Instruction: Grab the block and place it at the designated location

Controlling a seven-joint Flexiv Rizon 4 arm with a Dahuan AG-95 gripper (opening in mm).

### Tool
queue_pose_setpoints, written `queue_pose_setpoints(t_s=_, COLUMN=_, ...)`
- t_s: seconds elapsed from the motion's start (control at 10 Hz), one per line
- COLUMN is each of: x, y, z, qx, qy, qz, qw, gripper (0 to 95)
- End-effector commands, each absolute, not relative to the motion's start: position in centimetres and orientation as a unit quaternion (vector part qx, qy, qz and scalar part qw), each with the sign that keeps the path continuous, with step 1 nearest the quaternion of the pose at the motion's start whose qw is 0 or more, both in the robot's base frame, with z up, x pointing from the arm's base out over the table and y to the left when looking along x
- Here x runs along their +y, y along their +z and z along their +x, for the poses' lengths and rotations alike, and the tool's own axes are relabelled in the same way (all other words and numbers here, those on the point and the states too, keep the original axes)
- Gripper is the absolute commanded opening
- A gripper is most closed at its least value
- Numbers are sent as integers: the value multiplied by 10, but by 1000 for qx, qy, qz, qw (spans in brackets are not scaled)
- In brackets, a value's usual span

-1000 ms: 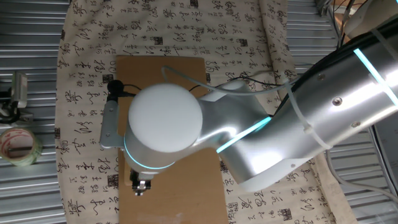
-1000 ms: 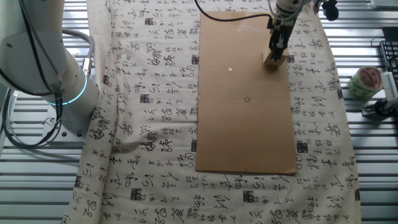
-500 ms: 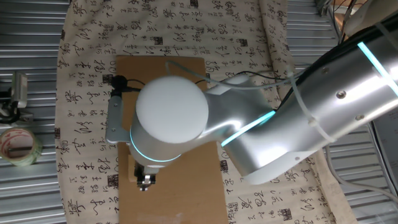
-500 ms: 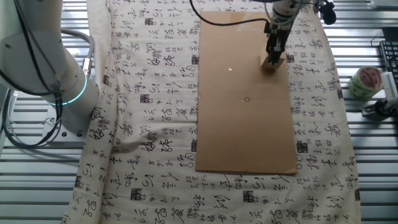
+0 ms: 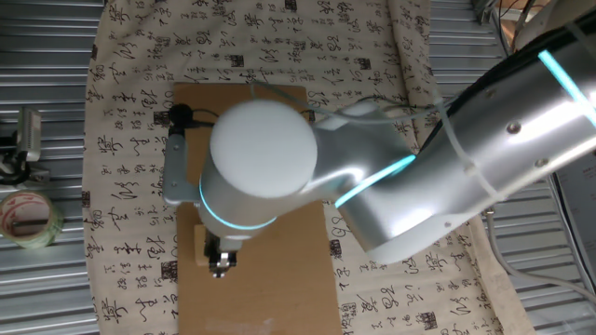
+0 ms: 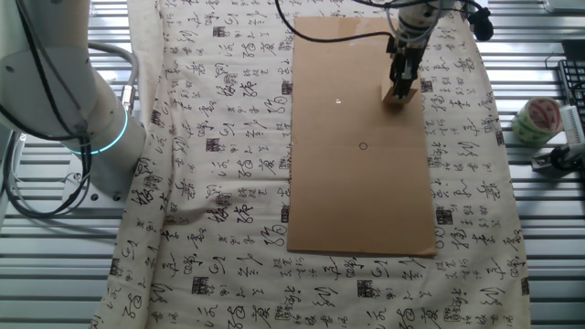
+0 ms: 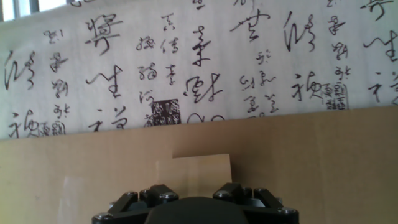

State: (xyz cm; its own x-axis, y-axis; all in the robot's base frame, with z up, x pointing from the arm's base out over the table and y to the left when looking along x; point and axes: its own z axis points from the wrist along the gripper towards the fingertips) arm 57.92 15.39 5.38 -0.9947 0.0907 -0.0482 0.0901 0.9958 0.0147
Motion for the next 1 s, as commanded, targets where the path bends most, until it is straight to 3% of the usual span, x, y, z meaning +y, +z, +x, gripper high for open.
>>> queue_pose_setpoints(t_s=0.1, x=151, y=57, z=578, qx=999, qy=8, qz=42, qw=22, gripper=0)
queue_pose_setpoints(t_s=1.0, x=129, y=60, z=563, qx=999, qy=9, qz=25, qw=29, gripper=0)
